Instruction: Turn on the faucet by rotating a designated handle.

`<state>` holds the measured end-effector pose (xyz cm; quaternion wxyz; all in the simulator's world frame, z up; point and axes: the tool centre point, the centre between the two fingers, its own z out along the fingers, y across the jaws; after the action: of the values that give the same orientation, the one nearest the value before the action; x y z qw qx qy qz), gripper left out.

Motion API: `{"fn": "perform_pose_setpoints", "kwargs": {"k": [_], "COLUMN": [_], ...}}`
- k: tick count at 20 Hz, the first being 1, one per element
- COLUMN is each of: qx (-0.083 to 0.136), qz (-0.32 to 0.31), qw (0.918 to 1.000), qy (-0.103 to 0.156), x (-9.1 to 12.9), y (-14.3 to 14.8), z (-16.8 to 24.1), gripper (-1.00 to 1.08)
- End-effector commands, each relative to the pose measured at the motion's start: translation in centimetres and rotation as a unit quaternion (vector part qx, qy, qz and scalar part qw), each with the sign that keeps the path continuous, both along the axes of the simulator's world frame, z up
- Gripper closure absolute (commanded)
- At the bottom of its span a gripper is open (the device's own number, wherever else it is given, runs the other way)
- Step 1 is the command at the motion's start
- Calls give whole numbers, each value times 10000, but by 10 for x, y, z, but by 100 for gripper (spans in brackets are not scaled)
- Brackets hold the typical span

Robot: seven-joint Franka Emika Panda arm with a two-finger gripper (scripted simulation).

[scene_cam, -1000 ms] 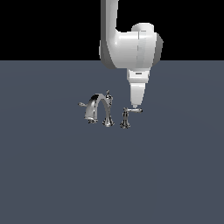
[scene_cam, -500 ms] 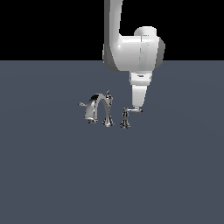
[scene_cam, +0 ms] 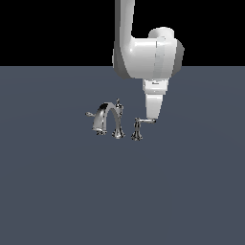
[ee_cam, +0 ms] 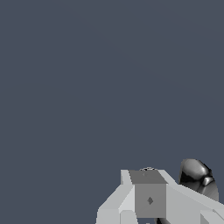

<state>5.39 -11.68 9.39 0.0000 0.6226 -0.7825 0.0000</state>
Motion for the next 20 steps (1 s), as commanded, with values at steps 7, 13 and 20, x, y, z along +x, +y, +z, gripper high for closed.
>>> {"fn": "perform_pose_setpoints", "kwargs": {"k": [7, 13, 20], "qx": [0, 6, 3], "qz": [0, 40, 19], "qw": [10000, 10000, 10000], "qy": [0, -44, -22], "x": [-26, -30, -52], "y": [-5, 5, 14], "z": [0, 0, 0], "gripper": [108, 108, 108]}}
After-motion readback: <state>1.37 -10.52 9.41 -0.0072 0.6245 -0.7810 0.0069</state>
